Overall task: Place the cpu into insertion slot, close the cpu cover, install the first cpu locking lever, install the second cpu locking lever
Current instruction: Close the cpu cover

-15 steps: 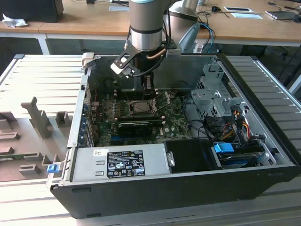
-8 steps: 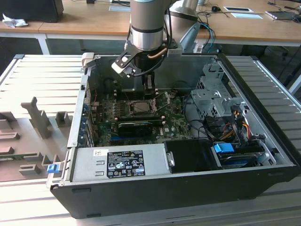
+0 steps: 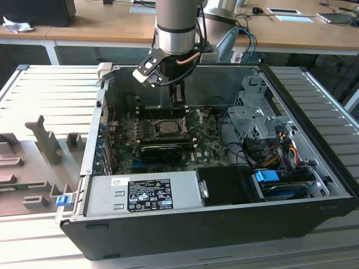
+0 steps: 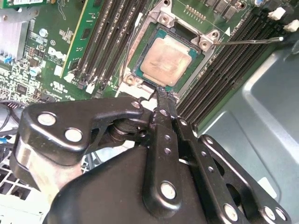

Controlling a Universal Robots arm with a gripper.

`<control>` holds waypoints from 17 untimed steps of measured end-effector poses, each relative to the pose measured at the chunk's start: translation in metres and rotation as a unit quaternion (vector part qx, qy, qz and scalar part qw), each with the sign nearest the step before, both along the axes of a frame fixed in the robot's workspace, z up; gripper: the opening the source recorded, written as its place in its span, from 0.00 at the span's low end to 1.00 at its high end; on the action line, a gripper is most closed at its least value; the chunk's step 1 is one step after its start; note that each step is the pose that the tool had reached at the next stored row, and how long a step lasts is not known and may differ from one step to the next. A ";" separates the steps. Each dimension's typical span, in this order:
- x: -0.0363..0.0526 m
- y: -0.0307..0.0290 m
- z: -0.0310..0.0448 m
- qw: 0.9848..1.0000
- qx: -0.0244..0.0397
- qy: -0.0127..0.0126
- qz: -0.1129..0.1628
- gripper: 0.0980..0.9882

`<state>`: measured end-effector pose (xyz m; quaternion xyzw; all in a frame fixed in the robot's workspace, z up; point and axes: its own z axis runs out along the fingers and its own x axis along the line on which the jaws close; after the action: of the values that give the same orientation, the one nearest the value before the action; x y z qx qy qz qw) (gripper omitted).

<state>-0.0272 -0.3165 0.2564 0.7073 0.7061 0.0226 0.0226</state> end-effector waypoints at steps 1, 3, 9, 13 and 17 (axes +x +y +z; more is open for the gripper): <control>0.0009 0.0001 0.0001 1.000 0.000 0.000 0.000 0.01; 0.0040 0.0001 0.0001 1.000 0.000 0.000 0.000 0.01; 0.0112 0.0003 0.0001 1.000 0.000 0.000 0.000 0.01; 0.0169 0.0004 0.0002 1.000 0.000 0.000 0.000 0.01; 0.0254 0.0008 0.0054 1.000 -0.001 0.000 0.000 0.01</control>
<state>-0.0018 -0.3157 0.2618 0.7073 0.7062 0.0218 0.0228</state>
